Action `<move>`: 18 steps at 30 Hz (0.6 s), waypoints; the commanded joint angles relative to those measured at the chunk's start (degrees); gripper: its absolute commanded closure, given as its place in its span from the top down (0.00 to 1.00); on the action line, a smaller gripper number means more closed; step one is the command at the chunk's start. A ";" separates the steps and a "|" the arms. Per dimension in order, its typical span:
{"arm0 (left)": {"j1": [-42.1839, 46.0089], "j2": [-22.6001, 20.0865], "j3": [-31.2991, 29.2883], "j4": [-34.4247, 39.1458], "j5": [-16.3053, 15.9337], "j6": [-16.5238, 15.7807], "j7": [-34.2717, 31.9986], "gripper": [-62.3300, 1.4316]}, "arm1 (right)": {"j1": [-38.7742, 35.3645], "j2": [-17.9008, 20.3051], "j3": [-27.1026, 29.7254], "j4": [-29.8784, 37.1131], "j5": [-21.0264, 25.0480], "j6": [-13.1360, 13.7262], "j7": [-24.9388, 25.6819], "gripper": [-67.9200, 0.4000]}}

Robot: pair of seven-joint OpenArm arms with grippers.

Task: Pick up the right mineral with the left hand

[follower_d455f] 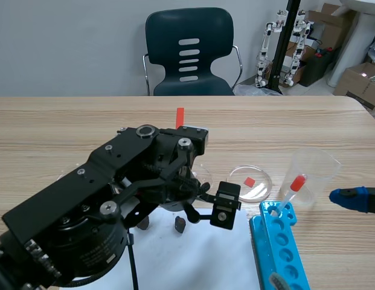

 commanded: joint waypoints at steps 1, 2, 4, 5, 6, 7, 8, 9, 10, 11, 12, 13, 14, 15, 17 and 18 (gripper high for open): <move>-1.27 0.61 -0.13 -1.31 0.00 0.66 0.33 1.00 | 0.17 0.26 0.50 0.55 0.44 -0.04 0.70 0.96; -1.64 0.72 -0.13 -2.27 -0.02 0.79 0.61 1.00 | 0.17 0.26 0.50 0.55 0.44 -0.04 0.70 0.96; -2.38 1.09 -0.13 -4.11 -0.17 1.33 1.38 1.00 | 0.17 0.26 0.50 0.55 0.44 -0.04 0.70 0.96; -2.71 1.36 -0.13 -4.94 -0.17 1.40 1.55 1.00 | 0.17 0.26 0.50 0.55 0.44 -0.04 0.70 0.96; -2.97 1.60 -0.13 -5.73 -0.17 1.40 1.57 1.00 | 0.17 0.26 0.50 0.55 0.44 -0.04 0.70 0.96; -3.17 1.84 -0.13 -6.47 -0.15 1.40 1.57 1.00 | 0.17 0.26 0.50 0.55 0.44 -0.04 0.70 0.96; -3.32 2.03 -0.13 -7.10 -0.15 1.38 1.57 1.00 | 0.17 0.26 0.50 0.55 0.44 -0.04 0.70 0.96; -3.52 2.27 -0.13 -7.74 -0.07 1.38 1.57 1.00 | 0.17 0.26 0.50 0.55 0.44 -0.04 0.70 0.96; -3.67 2.45 -0.13 -8.46 0.00 1.38 1.68 1.00 | 0.17 0.26 0.50 0.55 0.44 -0.04 0.70 0.96; -3.85 2.60 -0.13 -9.20 0.04 1.38 1.88 1.00 | 0.17 0.26 0.50 0.55 0.44 -0.04 0.70 0.96; -4.02 2.73 -0.13 -9.92 0.02 1.38 2.19 1.00 | 0.17 0.26 0.50 0.55 0.44 -0.04 0.70 0.96; -4.26 2.78 -0.13 -10.51 0.04 1.38 2.43 1.00 | 0.17 0.26 0.50 0.55 0.44 -0.04 0.70 0.96; -4.46 2.91 -0.13 -10.97 0.04 1.38 2.58 1.00 | 0.17 0.26 0.50 0.55 0.44 -0.04 0.70 0.96; -4.63 2.99 -0.13 -11.32 0.02 1.40 2.62 1.00 | 0.17 0.26 0.50 0.55 0.44 -0.04 0.70 0.96; -4.83 3.34 -0.13 -11.78 0.04 1.38 2.60 0.99 | 0.17 0.26 0.50 0.55 0.42 -0.04 0.70 0.96; -4.90 3.48 -0.13 -11.98 0.07 1.38 2.60 0.96 | 0.17 0.26 0.50 0.55 0.44 -0.04 0.70 0.96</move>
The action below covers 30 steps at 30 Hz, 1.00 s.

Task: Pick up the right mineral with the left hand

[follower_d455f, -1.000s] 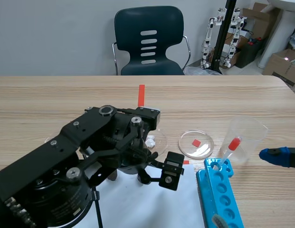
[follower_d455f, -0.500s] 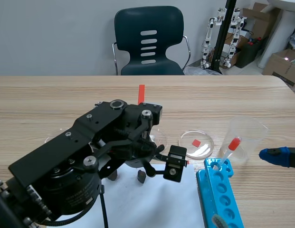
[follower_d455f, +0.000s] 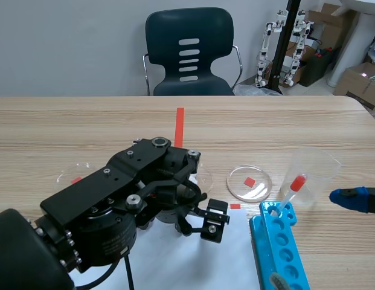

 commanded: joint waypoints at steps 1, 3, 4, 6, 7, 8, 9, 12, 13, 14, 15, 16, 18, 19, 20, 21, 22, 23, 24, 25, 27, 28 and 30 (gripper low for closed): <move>-0.90 1.16 -0.13 0.96 0.26 -0.02 -0.13 0.93 | 0.17 0.26 0.50 0.55 0.44 -0.04 0.70 0.96; -0.90 1.22 -0.11 0.96 0.26 -0.02 -0.11 0.87 | 0.17 0.26 0.50 0.55 0.44 -0.04 0.70 0.96; -0.90 1.25 -0.11 0.96 0.26 -0.04 -0.11 0.85 | 0.17 0.26 0.50 0.55 0.44 -0.04 0.70 0.96; -0.87 1.29 -0.09 0.96 0.26 -0.09 -0.07 0.81 | 0.17 0.26 0.50 0.55 0.44 -0.04 0.70 0.96; -0.87 1.29 0.04 0.96 0.26 -0.09 -0.07 0.80 | 0.17 0.26 0.50 0.55 0.44 -0.04 0.70 0.96; -0.87 1.29 0.22 0.96 0.26 -0.09 -0.09 0.79 | 0.17 0.26 0.50 0.55 0.44 -0.04 0.70 0.96; -0.87 1.29 0.44 0.96 0.26 -0.09 -0.09 0.77 | 0.17 0.26 0.50 0.55 0.44 -0.04 0.70 0.96; -0.87 1.29 0.92 0.94 0.26 -0.11 -0.09 0.71 | 0.17 0.26 0.50 0.55 0.44 -0.04 0.70 0.96; -0.87 1.29 0.94 0.94 0.26 -0.11 -0.11 0.69 | 0.17 0.26 0.50 0.55 0.44 -0.04 0.70 0.96; -0.87 1.29 0.94 0.94 0.28 -0.11 -0.11 0.68 | 0.17 0.26 0.50 0.55 0.44 -0.04 0.70 0.96; -0.87 1.29 0.94 0.94 0.33 -0.11 -0.11 0.68 | 0.17 0.26 0.50 0.55 0.44 -0.04 0.70 0.96; -0.87 1.29 0.94 0.94 0.70 -0.11 -0.11 0.68 | 0.17 0.26 0.50 0.55 0.44 -0.04 0.70 0.96; -0.87 1.29 0.94 0.94 0.87 -0.09 -0.11 0.68 | 0.17 0.26 0.50 0.55 0.44 -0.04 0.70 0.96; -0.87 1.31 0.94 0.94 0.96 -0.09 -0.13 0.68 | 0.17 0.26 0.50 0.55 0.44 -0.04 0.70 0.96; -0.90 1.31 0.94 0.94 0.98 -0.09 -0.13 0.68 | 0.17 0.26 0.50 0.55 0.44 -0.04 0.70 0.96; -0.90 1.31 0.94 0.94 1.11 -0.09 -0.15 0.68 | 0.17 0.26 0.50 0.55 0.44 -0.04 0.70 0.96; -0.90 1.31 0.94 0.94 1.11 -0.09 -0.15 0.68 | 0.17 0.26 0.50 0.55 0.44 -0.04 0.70 0.96; -0.90 1.31 0.94 0.94 1.11 -0.09 -0.17 0.68 | 0.17 0.26 0.50 0.55 0.44 -0.04 0.70 0.96; -0.90 1.33 0.94 0.94 1.11 -0.07 -0.26 0.68 | 0.17 0.26 0.50 0.55 0.44 -0.04 0.70 0.96; -0.90 1.33 0.94 0.94 1.11 -0.07 -0.33 0.68 | 0.17 0.26 0.50 0.55 0.44 -0.04 0.70 0.96; -0.90 1.49 0.94 0.94 1.16 -0.07 -0.42 0.68 | 0.17 0.26 0.50 0.55 0.44 -0.04 0.70 0.96; -0.92 1.62 0.94 0.94 1.18 -0.09 -0.57 0.68 | 0.17 0.26 0.50 0.55 0.44 -0.04 0.70 0.96; -0.92 1.81 0.94 0.90 1.57 -0.13 -0.76 0.68 | 0.17 0.26 0.50 0.55 0.44 -0.04 0.70 0.96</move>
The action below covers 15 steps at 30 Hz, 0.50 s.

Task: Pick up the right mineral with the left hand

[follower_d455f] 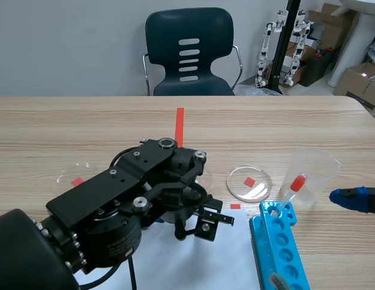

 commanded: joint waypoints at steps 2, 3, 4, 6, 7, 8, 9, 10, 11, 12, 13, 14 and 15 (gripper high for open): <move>-0.83 1.16 0.02 0.85 0.17 -0.22 -0.57 0.68 | 0.17 0.26 0.50 0.55 0.44 -0.02 0.70 0.96; -0.85 1.18 0.02 0.59 0.17 -0.22 -0.57 0.68 | 0.17 0.26 0.50 0.55 0.44 -0.02 0.70 0.96; -0.98 1.18 0.02 0.13 0.17 -0.20 -0.72 0.68 | 0.17 0.26 0.50 0.55 0.44 -0.02 0.70 0.96; -1.18 1.20 0.02 -0.90 0.13 -0.20 -1.14 0.68 | 0.17 0.26 0.50 0.55 0.44 -0.02 0.70 0.96; -1.42 1.20 0.02 -1.27 0.07 -0.20 -1.16 0.68 | 0.17 0.26 0.50 0.55 0.44 -0.02 0.70 0.96; -1.57 1.29 0.00 -1.60 -0.09 -0.20 -1.14 0.68 | 0.17 0.26 0.50 0.55 0.44 -0.02 0.70 0.96; -1.64 1.33 0.00 -1.70 -0.13 -0.20 -1.16 0.68 | 0.17 0.26 0.50 0.55 0.44 -0.02 0.70 0.96; -1.64 1.33 0.00 -1.70 -0.11 -0.20 -1.16 0.68 | 0.17 0.26 0.50 0.55 0.44 -0.02 0.70 0.96; -1.62 1.33 0.00 -1.70 -0.11 -0.20 -1.16 0.68 | 0.17 0.26 0.50 0.55 0.44 -0.02 0.70 0.96; -1.60 1.33 0.00 -1.73 -0.11 -0.20 -1.14 0.68 | 0.17 0.26 0.50 0.55 0.44 -0.02 0.70 0.96; -1.60 1.33 0.00 -1.73 -0.11 -0.20 -1.09 0.68 | 0.17 0.26 0.50 0.55 0.44 -0.02 0.70 0.96; -1.60 1.31 0.00 -1.75 -0.11 -0.20 -0.92 0.68 | 0.17 0.26 0.50 0.55 0.44 -0.02 0.70 0.96; -1.60 1.29 0.00 -1.75 -0.09 -0.20 -0.61 0.68 | 0.17 0.26 0.50 0.55 0.44 -0.02 0.70 0.96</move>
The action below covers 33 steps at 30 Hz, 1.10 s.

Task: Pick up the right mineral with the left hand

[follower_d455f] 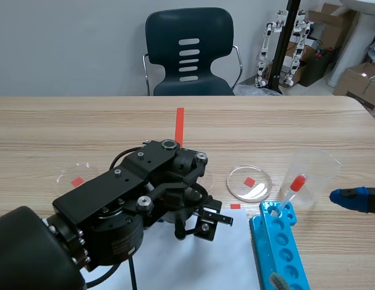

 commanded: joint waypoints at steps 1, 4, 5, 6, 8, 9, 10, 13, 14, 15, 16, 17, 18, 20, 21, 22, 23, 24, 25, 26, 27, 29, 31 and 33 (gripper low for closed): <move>-0.81 0.66 0.00 0.74 -0.11 -0.15 0.79 0.68 | 0.17 0.26 0.50 0.55 0.44 -0.04 0.70 0.96; -0.79 0.48 0.00 0.74 -0.11 -0.15 1.33 0.66 | 0.17 0.26 0.50 0.55 0.44 -0.04 0.70 0.96; -0.79 0.46 0.00 0.74 -0.11 -0.15 1.33 0.65 | 0.17 0.26 0.50 0.55 0.44 -0.04 0.70 0.96; -0.79 0.46 0.02 0.74 -0.13 -0.15 1.36 0.65 | 0.17 0.26 0.50 0.55 0.44 -0.04 0.70 0.96; -0.79 0.46 0.02 0.74 -0.13 -0.15 1.36 0.65 | 0.17 0.26 0.50 0.55 0.44 -0.04 0.70 0.96; -0.79 0.46 0.02 0.74 -0.15 -0.15 1.36 0.65 | 0.17 0.26 0.50 0.55 0.44 -0.04 0.70 0.96; -0.79 0.46 0.02 0.74 -0.15 -0.15 1.36 0.65 | 0.17 0.26 0.50 0.55 0.44 -0.04 0.70 0.96; -0.79 0.46 0.02 0.74 -0.26 -0.15 1.33 0.65 | 0.17 0.26 0.50 0.55 0.44 -0.04 0.70 0.96; -0.79 0.46 0.02 0.74 -0.33 -0.15 1.33 0.65 | 0.17 0.26 0.50 0.55 0.44 -0.04 0.70 0.96; -0.79 0.46 0.02 0.74 -0.33 -0.15 1.33 0.65 | 0.17 0.26 0.50 0.55 0.44 -0.04 0.70 0.96; -0.79 0.46 0.02 0.74 -0.33 -0.15 1.33 0.65 | 0.17 0.26 0.50 0.55 0.44 -0.04 0.70 0.96; -0.79 0.46 0.02 0.74 -0.33 -0.15 1.33 0.65 | 0.17 0.26 0.50 0.55 0.44 -0.04 0.70 0.96; -0.79 0.46 0.02 0.74 -0.33 -0.15 1.33 0.65 | 0.17 0.26 0.50 0.55 0.44 -0.04 0.70 0.96; -0.79 0.48 0.02 0.74 -0.33 -0.15 1.31 0.64 | 0.17 0.26 0.50 0.55 0.44 -0.04 0.70 0.96; -0.79 0.48 0.02 0.74 -0.33 -0.15 1.29 0.61 | 0.17 0.26 0.50 0.55 0.44 -0.04 0.70 0.96; -0.79 0.48 0.02 0.74 -0.33 -0.15 1.25 0.56 | 0.17 0.26 0.50 0.55 0.44 -0.04 0.70 0.96; -0.79 0.48 0.02 0.74 -0.35 -0.15 1.22 0.51 | 0.17 0.26 0.50 0.55 0.44 -0.04 0.70 0.96; -0.79 0.50 0.02 0.74 -0.35 -0.15 1.18 0.47 | 0.17 0.26 0.50 0.55 0.44 -0.04 0.70 0.96; -0.79 0.57 0.02 0.74 -0.35 -0.15 1.18 0.44 | 0.17 0.26 0.50 0.55 0.44 -0.04 0.70 0.96; -0.79 0.61 0.02 0.74 -0.35 -0.15 1.18 0.42 | 0.17 0.26 0.50 0.55 0.44 -0.04 0.70 0.96; -0.79 0.61 0.02 0.74 -0.35 -0.15 1.18 0.39 | 0.17 0.26 0.50 0.55 0.44 -0.04 0.70 0.96; -0.79 0.61 0.02 0.74 -0.35 -0.15 1.18 0.35 | 0.17 0.26 0.50 0.55 0.44 -0.04 0.70 0.96; -0.79 0.61 0.02 0.74 -0.35 -0.15 1.18 0.30 | 0.17 0.26 0.50 0.55 0.44 -0.04 0.70 0.96; -0.79 0.61 0.02 0.74 -0.35 -0.15 1.22 0.25 | 0.17 0.26 0.50 0.55 0.44 -0.04 0.70 0.96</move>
